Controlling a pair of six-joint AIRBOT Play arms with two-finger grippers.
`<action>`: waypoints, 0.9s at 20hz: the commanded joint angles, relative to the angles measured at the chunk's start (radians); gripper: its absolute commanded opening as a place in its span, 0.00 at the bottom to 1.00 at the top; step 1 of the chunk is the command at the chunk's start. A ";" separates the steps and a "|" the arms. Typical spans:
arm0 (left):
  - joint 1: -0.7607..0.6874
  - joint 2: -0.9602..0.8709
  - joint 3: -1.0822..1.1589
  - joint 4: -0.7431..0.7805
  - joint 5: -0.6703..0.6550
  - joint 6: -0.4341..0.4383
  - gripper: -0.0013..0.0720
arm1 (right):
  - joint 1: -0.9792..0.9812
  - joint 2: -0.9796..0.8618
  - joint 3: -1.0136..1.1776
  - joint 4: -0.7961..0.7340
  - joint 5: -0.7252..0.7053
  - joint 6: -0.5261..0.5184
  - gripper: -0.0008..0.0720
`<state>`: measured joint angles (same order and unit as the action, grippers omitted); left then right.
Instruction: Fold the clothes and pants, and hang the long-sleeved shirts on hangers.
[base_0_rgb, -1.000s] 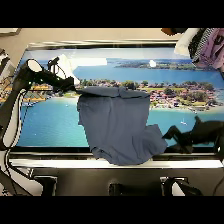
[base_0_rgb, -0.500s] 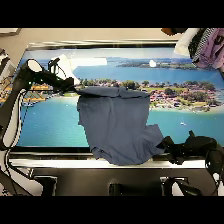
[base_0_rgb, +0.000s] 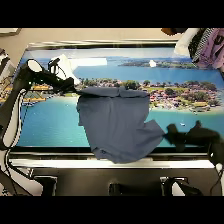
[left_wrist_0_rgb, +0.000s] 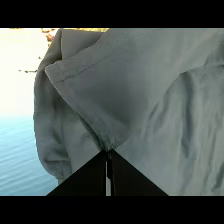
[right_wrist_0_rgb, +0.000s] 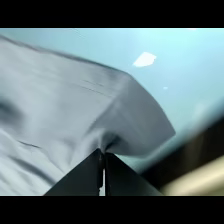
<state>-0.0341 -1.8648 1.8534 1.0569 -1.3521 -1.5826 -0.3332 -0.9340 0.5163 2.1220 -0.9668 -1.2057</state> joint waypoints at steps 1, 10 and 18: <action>0.003 -0.001 0.000 0.009 -0.028 -0.001 0.04 | -0.001 -0.083 0.260 -0.054 0.120 0.063 0.05; -0.004 -0.002 0.000 0.067 -0.130 -0.027 0.04 | 0.109 -0.622 0.889 -0.005 0.189 0.096 0.05; -0.005 -0.002 0.000 0.071 -0.144 -0.034 0.04 | 0.029 -0.499 0.892 -0.161 -0.137 -0.034 0.54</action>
<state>-0.0387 -1.8668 1.8534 1.1248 -1.4891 -1.6154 -0.2485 -1.5070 1.4006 2.0613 -0.9325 -1.1648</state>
